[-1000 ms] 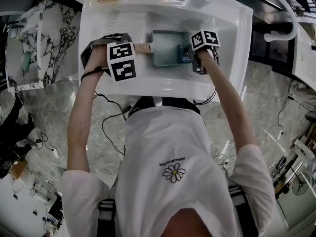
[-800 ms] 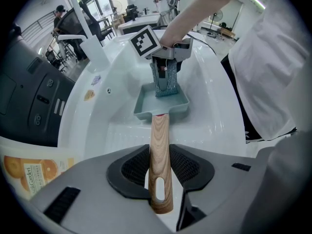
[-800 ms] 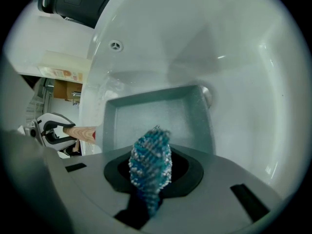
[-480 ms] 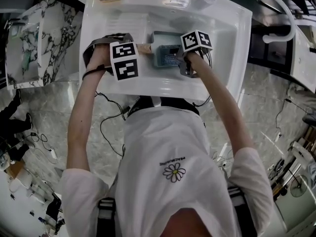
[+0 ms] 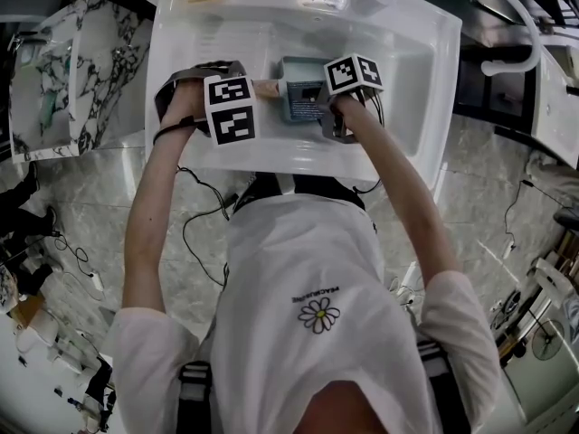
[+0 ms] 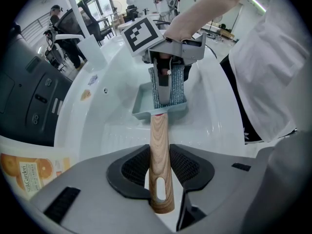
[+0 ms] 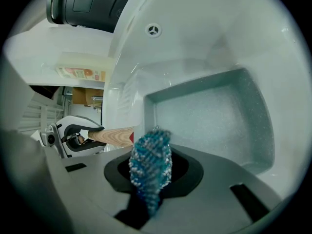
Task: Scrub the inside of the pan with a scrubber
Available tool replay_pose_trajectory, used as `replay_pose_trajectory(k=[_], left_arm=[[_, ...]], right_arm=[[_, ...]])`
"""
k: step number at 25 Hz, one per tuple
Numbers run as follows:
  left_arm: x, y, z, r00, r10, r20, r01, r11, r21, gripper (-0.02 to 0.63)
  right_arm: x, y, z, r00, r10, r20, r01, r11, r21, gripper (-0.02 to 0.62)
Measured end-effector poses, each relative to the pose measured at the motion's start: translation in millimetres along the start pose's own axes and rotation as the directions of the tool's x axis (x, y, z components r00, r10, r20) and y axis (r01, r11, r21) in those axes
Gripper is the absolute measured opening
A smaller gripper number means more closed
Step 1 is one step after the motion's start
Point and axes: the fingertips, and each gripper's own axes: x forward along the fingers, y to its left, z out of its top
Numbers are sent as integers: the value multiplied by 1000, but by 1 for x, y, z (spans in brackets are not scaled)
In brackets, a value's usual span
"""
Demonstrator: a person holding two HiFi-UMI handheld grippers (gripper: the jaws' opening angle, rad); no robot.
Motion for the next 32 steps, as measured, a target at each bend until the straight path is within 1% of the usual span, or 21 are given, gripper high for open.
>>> replay_pose_trajectory(k=[7,9,11,16,19,25,29,32], left_arm=[[1,0,0,1000,-3,7,3,1000,-3,138],[3,-1,1,1000,-5,9,5,1000,-5,138],[4,0,2,1000,-4,14,4,1000,-7,138],[7,3,1,1000,7,19,-7,1000,-6,138],[9,3,1,1000,9,21,-9,1000,-8,138],[17,5,4,999,17,35,-16,1000,-14,138],[25,2,6,999,9,40,-8,1000,-18,138],[30,2,8,999,9,42,-8,1000,-29,138]], right_arm=[[-5,-1,3,1000,-17,14,17,1000,-16,63],[-14,-5,8,998,-55,39,57,997,-50,63],[-27,-9,17,991,-110,74,118,987,-113,63],[-64,-8,38,964,-189,186,229,947,-225,63],[-81,-6,36,948,-216,235,277,922,-269,63],[-105,-6,21,920,-237,312,330,898,-292,63],[-115,-9,7,896,-266,354,379,875,-302,63],[-121,-13,-2,875,-301,379,427,849,-312,63]])
